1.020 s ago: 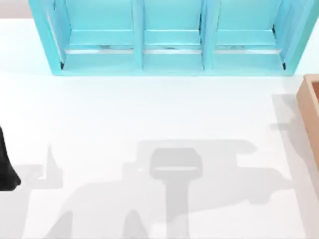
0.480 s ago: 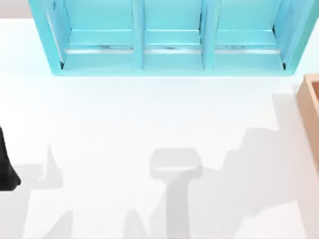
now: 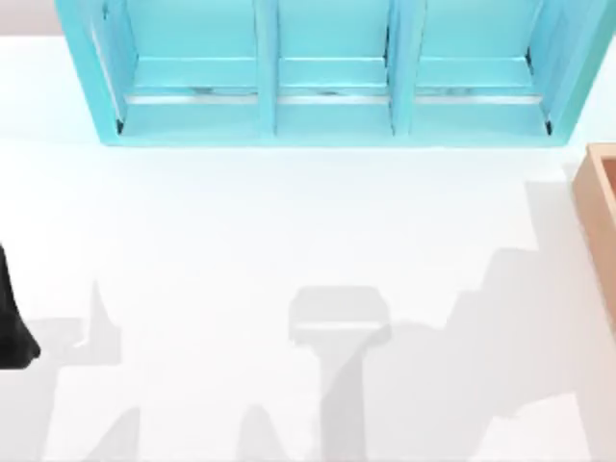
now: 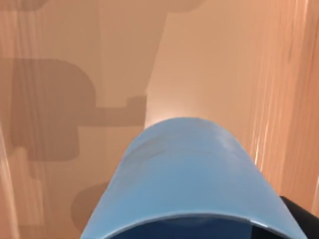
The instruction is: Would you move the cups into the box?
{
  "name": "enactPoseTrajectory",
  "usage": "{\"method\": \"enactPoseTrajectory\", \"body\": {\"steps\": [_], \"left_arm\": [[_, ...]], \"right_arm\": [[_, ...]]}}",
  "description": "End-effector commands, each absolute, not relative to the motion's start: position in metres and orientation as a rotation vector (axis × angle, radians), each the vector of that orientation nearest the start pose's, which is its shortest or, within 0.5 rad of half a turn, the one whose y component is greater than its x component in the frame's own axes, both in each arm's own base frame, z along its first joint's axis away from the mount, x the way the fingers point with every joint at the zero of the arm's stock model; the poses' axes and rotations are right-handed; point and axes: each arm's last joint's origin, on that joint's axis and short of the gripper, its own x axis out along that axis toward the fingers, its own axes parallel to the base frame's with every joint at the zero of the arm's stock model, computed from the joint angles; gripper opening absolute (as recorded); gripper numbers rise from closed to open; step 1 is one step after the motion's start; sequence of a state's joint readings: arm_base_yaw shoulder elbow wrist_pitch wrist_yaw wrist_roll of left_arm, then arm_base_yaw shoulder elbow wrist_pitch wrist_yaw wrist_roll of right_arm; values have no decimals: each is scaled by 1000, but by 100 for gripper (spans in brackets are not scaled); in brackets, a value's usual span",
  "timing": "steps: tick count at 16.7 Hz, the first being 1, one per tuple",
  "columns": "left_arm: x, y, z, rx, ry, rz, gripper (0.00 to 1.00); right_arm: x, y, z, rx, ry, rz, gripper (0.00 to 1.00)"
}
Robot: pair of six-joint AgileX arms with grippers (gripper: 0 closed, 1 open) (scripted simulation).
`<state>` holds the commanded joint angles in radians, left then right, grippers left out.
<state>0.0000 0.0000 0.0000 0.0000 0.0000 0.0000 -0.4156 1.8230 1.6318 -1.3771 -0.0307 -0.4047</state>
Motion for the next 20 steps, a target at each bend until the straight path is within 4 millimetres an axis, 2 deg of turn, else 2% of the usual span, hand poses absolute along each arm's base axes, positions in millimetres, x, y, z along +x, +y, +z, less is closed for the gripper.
{"method": "enactPoseTrajectory", "body": {"steps": [6,11,20], "left_arm": [[106,-1,160,0,0,0,100],[106,-1,160,0,0,0,100],[106,-1,160,0,0,0,100]], "right_arm": [[317,-128,219,34,1560,16,0],[316,-127,214,33,1559,18,0],[316,-127,214,33,1559,18,68]]}}
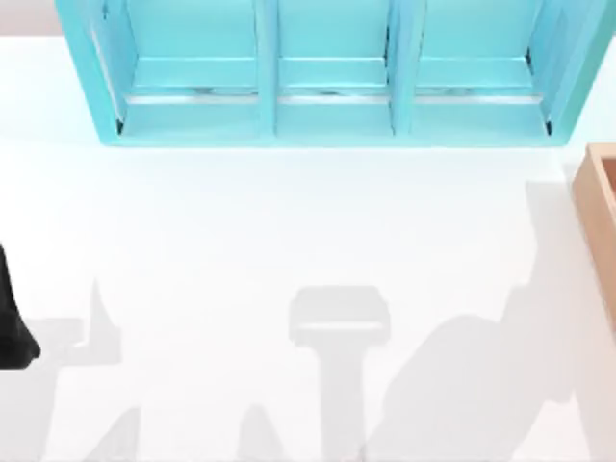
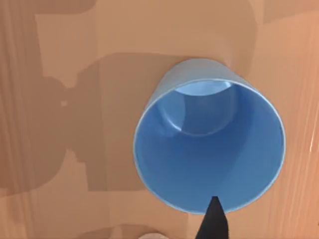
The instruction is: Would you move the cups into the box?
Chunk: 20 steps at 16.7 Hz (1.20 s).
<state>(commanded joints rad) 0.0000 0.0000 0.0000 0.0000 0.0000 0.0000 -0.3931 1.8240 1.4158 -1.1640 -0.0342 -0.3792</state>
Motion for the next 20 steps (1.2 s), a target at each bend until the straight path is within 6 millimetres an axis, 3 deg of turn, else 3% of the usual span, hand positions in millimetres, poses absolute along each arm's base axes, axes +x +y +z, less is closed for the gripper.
{"method": "enactPoseTrajectory", "body": {"steps": [4,5,15,18,20], "left_arm": [[106,-1,160,0,0,0,100],[106,-1,160,0,0,0,100],[106,-1,160,0,0,0,100],[106,-1,160,0,0,0,100],[106,-1,160,0,0,0,100]], "right_arm": [[316,-127,214,33,1559,18,98],[316,-127,214,33,1559,18,100],[317,-127,218,34,1560,17,100],[320,-130,240,38,1569,17,100],[322,-131,267,39,1569,15,100]]}}
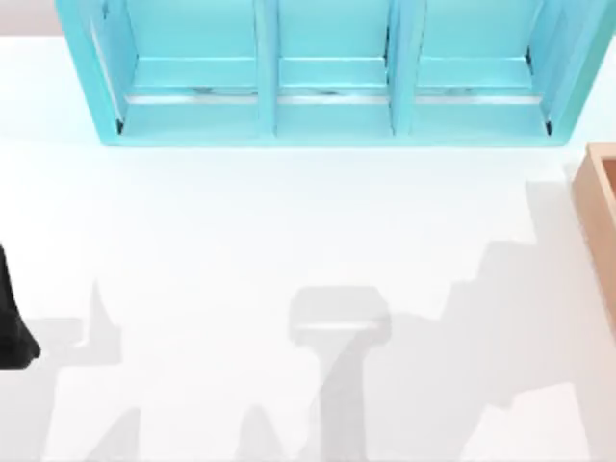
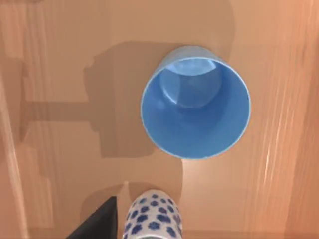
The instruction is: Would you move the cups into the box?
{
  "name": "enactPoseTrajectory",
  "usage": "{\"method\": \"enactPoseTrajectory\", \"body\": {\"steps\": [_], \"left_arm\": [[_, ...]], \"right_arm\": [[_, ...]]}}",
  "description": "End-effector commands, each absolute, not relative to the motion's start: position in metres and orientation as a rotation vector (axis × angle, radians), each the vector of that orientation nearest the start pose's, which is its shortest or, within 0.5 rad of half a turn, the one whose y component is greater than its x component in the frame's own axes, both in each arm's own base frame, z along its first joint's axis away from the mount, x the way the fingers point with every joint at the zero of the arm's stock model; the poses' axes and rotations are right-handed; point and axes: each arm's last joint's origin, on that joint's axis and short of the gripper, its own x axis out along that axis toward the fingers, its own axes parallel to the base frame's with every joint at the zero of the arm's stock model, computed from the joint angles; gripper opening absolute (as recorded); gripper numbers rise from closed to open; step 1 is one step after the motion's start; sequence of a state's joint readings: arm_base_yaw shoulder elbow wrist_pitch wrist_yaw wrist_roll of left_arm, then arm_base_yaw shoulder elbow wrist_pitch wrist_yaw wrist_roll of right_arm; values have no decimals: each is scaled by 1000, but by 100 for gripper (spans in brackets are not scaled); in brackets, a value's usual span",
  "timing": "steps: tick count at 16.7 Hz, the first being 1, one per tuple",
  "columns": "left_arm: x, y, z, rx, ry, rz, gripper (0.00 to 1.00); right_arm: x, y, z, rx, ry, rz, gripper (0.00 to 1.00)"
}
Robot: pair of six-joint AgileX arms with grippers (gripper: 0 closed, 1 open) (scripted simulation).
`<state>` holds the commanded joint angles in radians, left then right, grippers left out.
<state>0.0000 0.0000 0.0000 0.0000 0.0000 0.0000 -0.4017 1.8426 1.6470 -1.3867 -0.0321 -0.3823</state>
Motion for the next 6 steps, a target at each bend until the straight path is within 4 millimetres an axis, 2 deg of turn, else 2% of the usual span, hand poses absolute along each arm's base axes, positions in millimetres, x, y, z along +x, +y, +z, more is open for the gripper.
{"method": "enactPoseTrajectory", "body": {"steps": [3,6], "left_arm": [[106,-1,160,0,0,0,100],[106,-1,160,0,0,0,100]], "right_arm": [[318,-129,303,36,1562,14,100],[316,-127,314,35,1559,16,100]]}}
